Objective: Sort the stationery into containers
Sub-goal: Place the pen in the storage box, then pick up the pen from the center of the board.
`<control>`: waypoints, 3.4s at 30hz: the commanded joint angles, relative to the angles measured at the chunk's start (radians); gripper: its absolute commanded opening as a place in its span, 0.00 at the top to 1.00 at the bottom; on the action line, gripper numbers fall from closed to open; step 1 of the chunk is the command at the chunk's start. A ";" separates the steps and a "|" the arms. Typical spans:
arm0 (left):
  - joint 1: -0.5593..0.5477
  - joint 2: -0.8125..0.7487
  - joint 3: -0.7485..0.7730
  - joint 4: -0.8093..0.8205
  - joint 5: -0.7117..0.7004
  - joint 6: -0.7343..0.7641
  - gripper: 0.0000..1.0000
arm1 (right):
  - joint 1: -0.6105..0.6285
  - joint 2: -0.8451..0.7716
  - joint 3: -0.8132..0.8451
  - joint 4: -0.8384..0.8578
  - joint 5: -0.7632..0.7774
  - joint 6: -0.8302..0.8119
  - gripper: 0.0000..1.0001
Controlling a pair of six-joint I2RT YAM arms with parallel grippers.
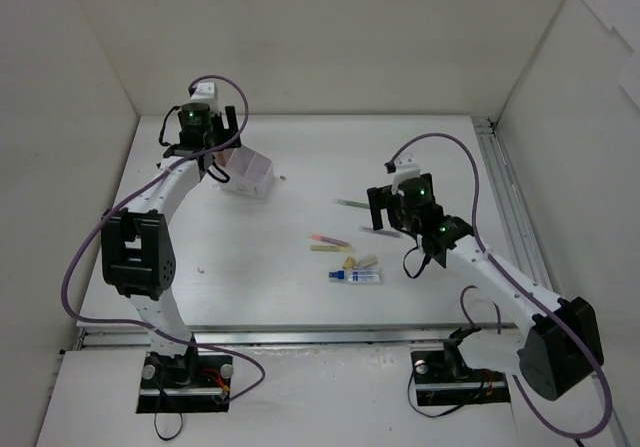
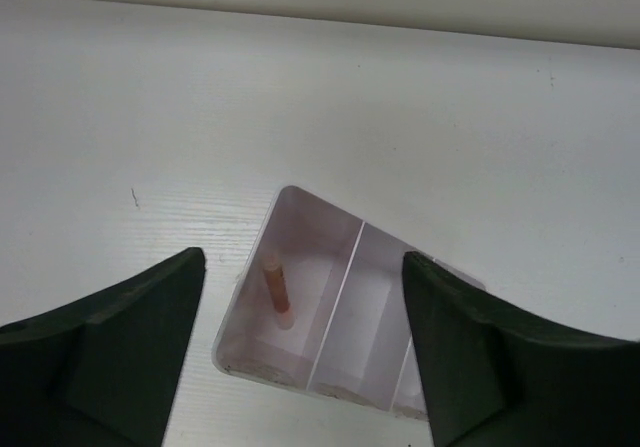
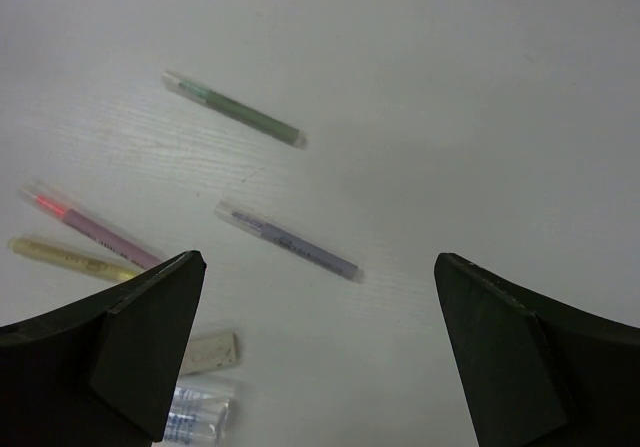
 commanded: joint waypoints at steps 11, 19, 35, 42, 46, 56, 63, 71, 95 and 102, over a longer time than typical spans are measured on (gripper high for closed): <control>-0.017 -0.369 -0.068 -0.101 0.129 -0.073 0.00 | -0.120 0.499 0.476 -0.264 -0.480 -0.326 0.02; -0.037 -0.723 -0.373 -0.087 0.120 -0.108 0.00 | -0.149 0.798 0.743 -0.415 -0.583 -0.322 0.04; -0.037 -0.958 -0.551 -0.142 0.045 -0.154 0.00 | -0.143 0.959 0.863 -0.508 -0.454 -0.245 0.21; -0.037 -0.975 -0.580 -0.141 0.028 -0.145 0.00 | -0.092 1.040 0.940 -0.579 -0.342 -0.262 0.21; -0.037 -0.989 -0.588 -0.161 0.008 -0.142 0.00 | -0.068 1.076 0.983 -0.613 -0.301 -0.276 0.27; -0.037 -1.021 -0.602 -0.170 0.002 -0.146 0.00 | -0.042 1.041 0.934 -0.616 -0.314 -0.302 0.91; -0.037 -0.984 -0.591 -0.170 0.048 -0.174 0.00 | -0.020 0.975 0.929 -0.556 -0.299 -0.374 1.00; -0.057 -0.868 -0.520 -0.158 0.232 -0.228 0.00 | 0.059 0.716 0.781 -0.387 -0.354 -0.437 1.00; -0.364 -0.690 -0.462 -0.063 0.056 -0.387 0.06 | 0.328 0.320 0.320 0.262 -0.409 -0.083 1.00; -0.397 -0.684 -0.490 -0.011 0.016 -0.399 0.15 | 0.339 0.275 0.263 0.352 -0.374 -0.027 1.00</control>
